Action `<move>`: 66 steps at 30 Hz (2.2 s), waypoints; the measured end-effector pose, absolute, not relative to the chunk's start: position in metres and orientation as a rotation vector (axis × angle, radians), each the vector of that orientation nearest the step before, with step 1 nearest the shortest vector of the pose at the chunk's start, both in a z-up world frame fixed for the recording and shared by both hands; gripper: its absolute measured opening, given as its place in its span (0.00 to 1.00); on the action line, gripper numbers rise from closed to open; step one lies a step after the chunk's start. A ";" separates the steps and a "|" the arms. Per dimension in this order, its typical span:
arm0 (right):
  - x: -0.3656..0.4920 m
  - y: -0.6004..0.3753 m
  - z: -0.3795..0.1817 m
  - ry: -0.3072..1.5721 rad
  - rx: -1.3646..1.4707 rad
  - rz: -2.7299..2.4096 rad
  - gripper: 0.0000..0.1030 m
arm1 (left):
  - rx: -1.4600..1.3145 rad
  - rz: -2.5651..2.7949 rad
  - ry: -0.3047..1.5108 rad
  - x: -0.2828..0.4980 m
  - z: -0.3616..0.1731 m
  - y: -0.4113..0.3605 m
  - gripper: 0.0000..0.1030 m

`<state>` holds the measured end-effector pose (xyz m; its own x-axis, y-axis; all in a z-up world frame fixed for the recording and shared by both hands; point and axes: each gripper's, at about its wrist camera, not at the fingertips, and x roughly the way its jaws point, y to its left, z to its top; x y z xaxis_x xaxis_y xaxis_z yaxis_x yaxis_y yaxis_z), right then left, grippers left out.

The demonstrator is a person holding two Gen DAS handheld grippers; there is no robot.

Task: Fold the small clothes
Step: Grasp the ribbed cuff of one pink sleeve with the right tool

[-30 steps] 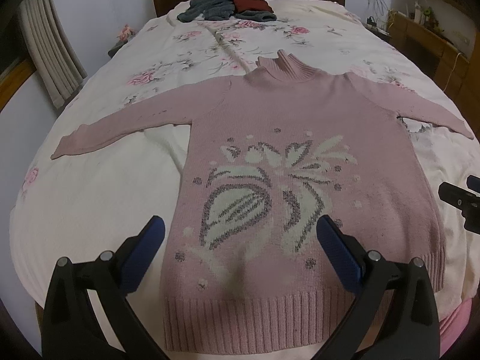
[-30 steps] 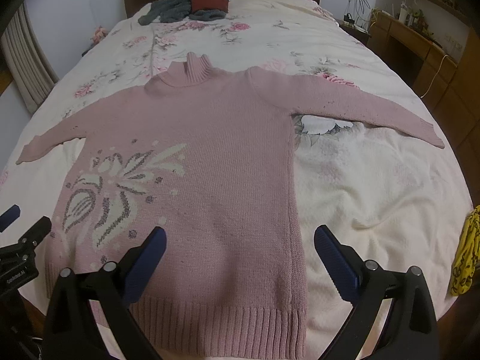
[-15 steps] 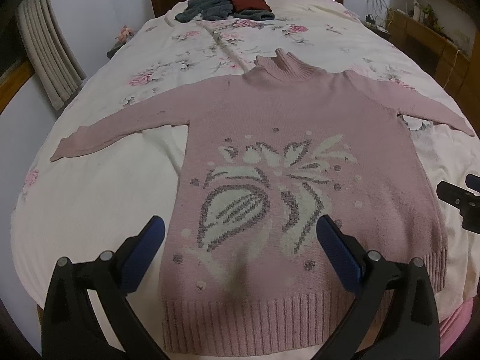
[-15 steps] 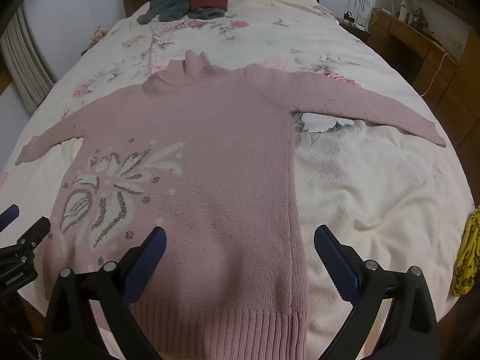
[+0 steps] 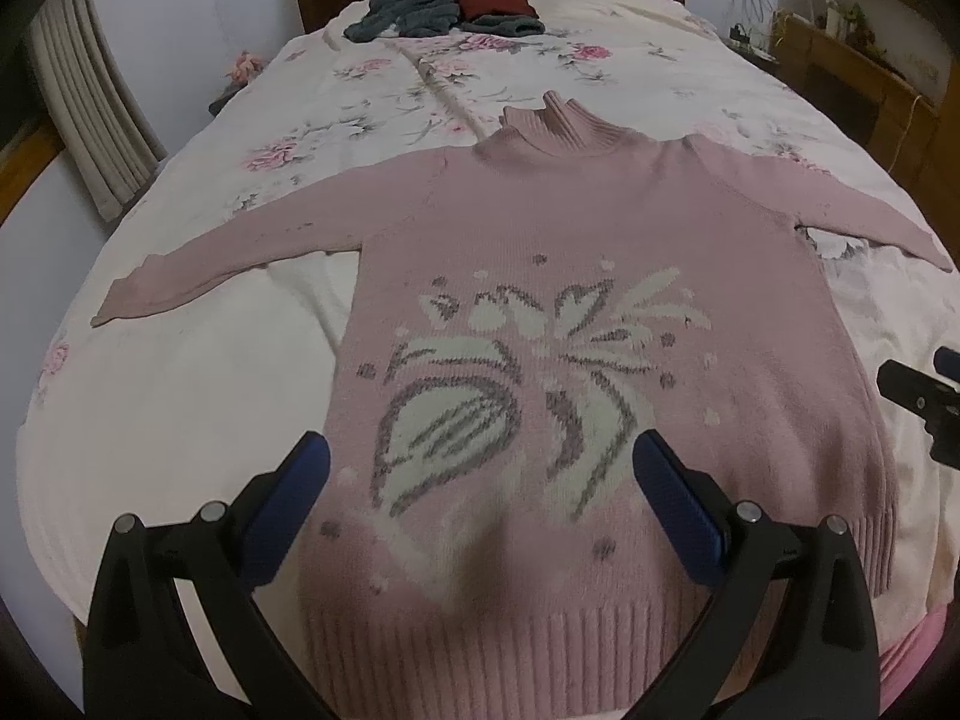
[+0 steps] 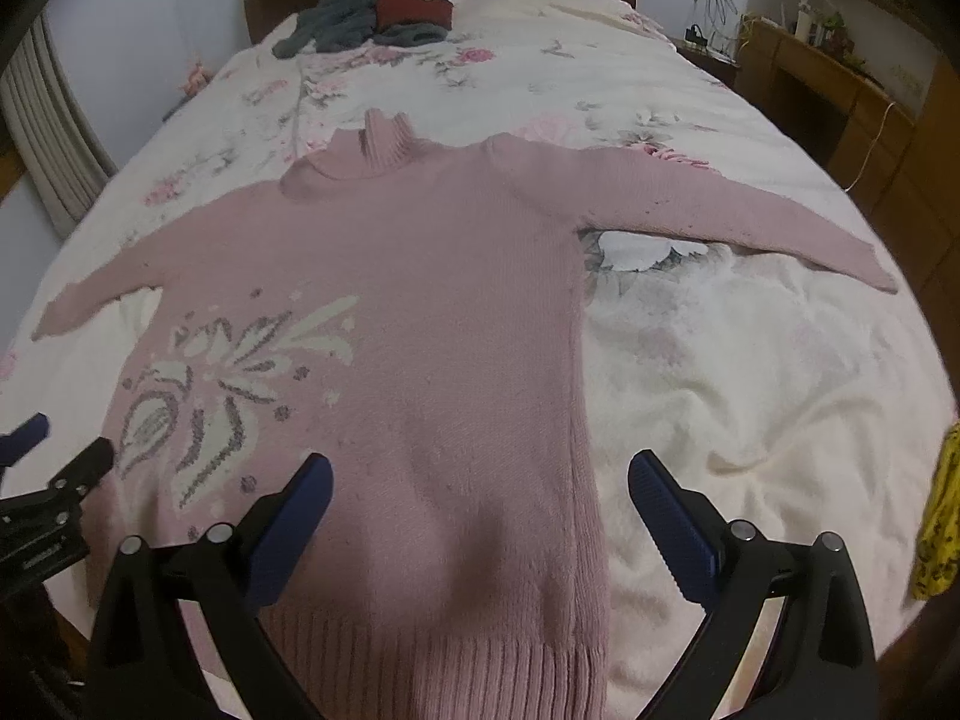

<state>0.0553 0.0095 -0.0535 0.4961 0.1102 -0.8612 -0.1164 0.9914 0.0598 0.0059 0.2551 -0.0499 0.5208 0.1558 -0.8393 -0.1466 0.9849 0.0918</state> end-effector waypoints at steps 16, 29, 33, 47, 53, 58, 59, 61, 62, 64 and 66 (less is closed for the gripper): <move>0.220 -0.277 -0.067 1.129 0.296 -0.267 0.96 | -0.048 0.102 0.943 0.164 -0.055 0.182 0.97; 0.284 -0.403 -0.132 1.206 0.612 -0.401 0.83 | -0.023 0.092 0.948 0.219 -0.071 0.147 0.97; 0.281 -0.415 -0.131 1.135 0.664 -0.421 0.56 | 0.009 0.098 0.941 0.216 -0.073 0.151 0.97; 0.286 -0.390 -0.093 0.949 0.645 -0.218 0.04 | 0.013 0.134 0.958 0.197 -0.084 0.183 0.97; 0.289 -0.315 -0.069 0.942 0.559 -0.036 0.04 | -0.014 0.164 0.977 0.184 -0.088 0.203 0.97; 0.297 -0.245 -0.067 0.964 0.520 0.112 0.04 | -0.031 0.194 0.984 0.172 -0.091 0.221 0.97; 0.299 -0.233 -0.068 0.970 0.517 0.138 0.04 | -0.036 0.200 0.987 0.171 -0.092 0.225 0.97; 0.302 -0.204 -0.072 0.988 0.504 0.193 0.04 | -0.045 0.209 0.995 0.168 -0.094 0.230 0.97; 0.300 -0.195 -0.073 0.992 0.498 0.211 0.04 | -0.051 0.212 0.999 0.167 -0.095 0.234 0.97; 0.300 -0.169 -0.078 1.007 0.490 0.252 0.04 | -0.057 0.219 1.002 0.166 -0.096 0.238 0.97; 0.299 -0.152 -0.083 1.018 0.486 0.277 0.04 | -0.061 0.223 1.003 0.165 -0.096 0.242 0.97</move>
